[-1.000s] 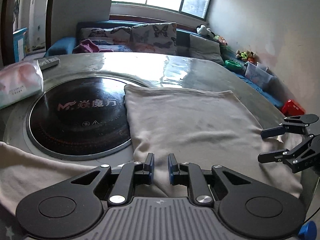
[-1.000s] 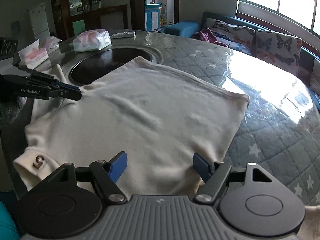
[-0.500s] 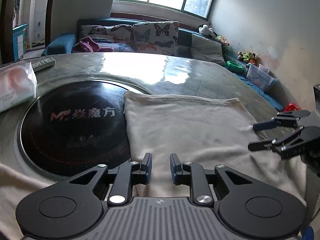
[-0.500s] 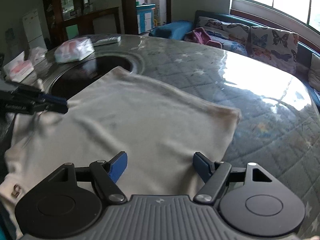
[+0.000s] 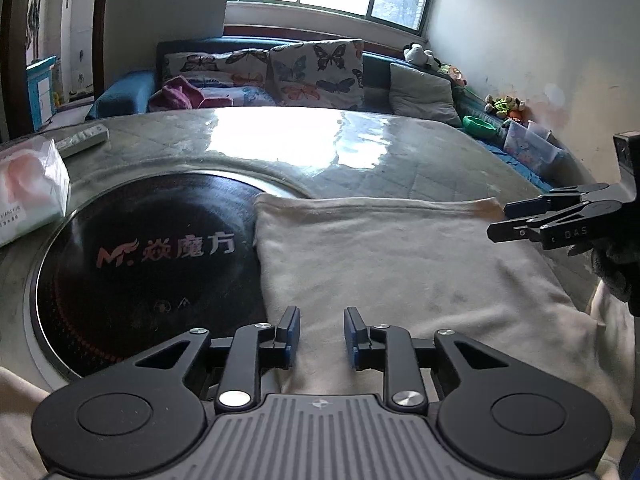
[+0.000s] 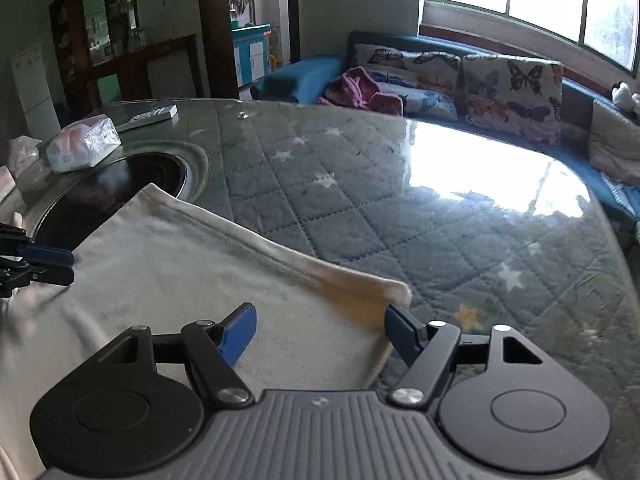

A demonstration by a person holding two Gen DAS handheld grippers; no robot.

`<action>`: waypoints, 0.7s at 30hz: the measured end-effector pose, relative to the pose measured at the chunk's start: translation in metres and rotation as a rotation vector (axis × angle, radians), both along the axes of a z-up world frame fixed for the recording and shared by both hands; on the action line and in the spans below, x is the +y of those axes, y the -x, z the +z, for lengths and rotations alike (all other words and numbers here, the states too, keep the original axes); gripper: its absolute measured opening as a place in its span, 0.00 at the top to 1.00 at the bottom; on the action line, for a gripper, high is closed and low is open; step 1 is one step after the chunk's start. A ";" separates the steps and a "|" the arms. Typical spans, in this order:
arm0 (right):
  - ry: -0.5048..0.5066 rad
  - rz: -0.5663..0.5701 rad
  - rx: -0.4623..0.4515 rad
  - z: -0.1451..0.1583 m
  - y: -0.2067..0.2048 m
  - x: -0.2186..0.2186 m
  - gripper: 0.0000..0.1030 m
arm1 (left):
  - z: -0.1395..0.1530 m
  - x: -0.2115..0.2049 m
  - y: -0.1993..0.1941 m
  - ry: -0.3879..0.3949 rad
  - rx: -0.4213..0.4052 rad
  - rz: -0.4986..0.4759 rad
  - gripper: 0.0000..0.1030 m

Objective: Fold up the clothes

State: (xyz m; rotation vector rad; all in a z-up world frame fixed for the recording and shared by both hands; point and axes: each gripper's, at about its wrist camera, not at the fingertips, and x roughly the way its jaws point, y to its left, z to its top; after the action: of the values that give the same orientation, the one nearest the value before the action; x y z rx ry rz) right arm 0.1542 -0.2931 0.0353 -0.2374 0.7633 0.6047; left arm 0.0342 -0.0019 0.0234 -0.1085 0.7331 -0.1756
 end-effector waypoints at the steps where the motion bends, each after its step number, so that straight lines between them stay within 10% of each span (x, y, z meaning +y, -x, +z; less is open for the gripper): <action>1: 0.005 -0.004 -0.008 0.004 0.006 -0.004 0.29 | 0.001 -0.003 0.002 -0.002 -0.004 -0.008 0.72; 21: 0.058 -0.394 -0.061 0.008 0.137 -0.139 0.36 | 0.007 -0.112 0.085 0.002 -0.060 -0.323 0.71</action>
State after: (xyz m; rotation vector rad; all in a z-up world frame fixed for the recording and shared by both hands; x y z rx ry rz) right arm 0.0173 -0.4316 0.0428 -0.1517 0.7441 0.2015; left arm -0.0503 -0.1137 0.0301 0.0146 0.6870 -0.4859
